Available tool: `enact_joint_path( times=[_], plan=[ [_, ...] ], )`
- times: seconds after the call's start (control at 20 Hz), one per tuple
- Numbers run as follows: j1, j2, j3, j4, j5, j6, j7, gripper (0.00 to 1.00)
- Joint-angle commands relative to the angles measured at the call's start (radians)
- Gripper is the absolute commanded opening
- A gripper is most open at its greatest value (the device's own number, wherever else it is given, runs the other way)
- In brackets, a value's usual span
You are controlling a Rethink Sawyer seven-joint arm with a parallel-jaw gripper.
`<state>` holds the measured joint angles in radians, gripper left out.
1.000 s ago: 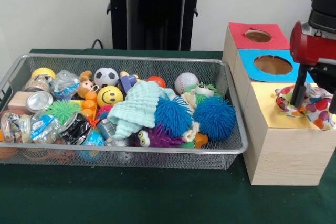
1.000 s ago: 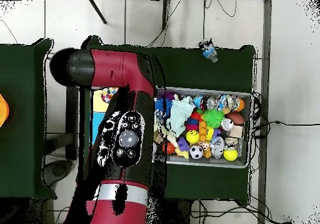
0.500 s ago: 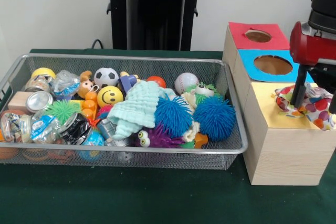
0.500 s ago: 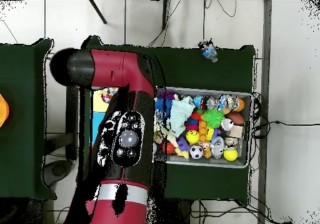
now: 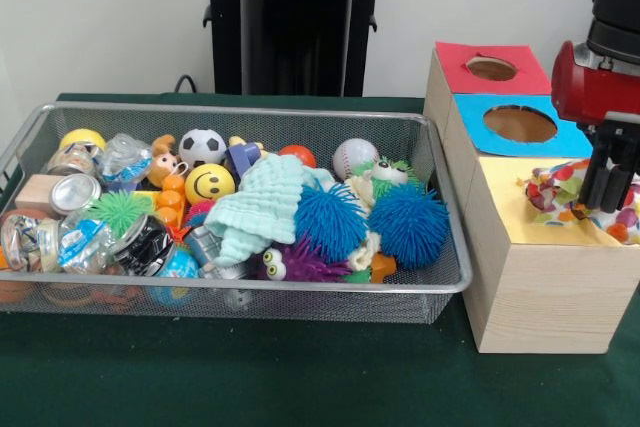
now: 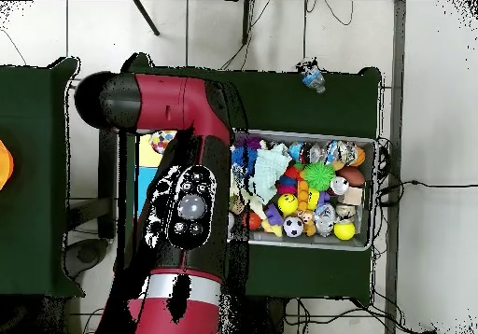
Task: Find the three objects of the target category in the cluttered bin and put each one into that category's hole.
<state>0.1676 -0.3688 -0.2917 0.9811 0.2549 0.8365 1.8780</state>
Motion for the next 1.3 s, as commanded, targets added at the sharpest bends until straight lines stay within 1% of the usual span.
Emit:
enact_joint_path(
  times=[0.05,0.2,0.35,0.4,0.5,0.75,0.9,1.05,1.3],
  plan=[
    [-0.024,0.012,0.042,0.077,-0.016,0.005,0.167,0.0],
    [-0.026,0.005,0.045,0.09,-0.015,0.002,0.162,0.0],
    [-0.04,-0.003,0.064,0.123,-0.016,-0.004,0.128,0.0],
    [-0.046,-0.006,0.079,0.171,-0.014,-0.051,0.122,0.0],
    [-0.049,-0.014,0.084,0.219,-0.022,-0.089,0.111,0.0],
    [-0.057,-0.047,0.084,0.299,-0.042,-0.116,0.074,0.0],
    [-0.071,-0.057,0.102,0.356,-0.05,-0.168,0.051,0.0],
    [-0.075,-0.06,0.111,0.384,-0.055,-0.198,0.048,0.0],
    [-0.047,-0.074,0.108,0.405,-0.048,-0.195,0.079,0.0]
  ],
)
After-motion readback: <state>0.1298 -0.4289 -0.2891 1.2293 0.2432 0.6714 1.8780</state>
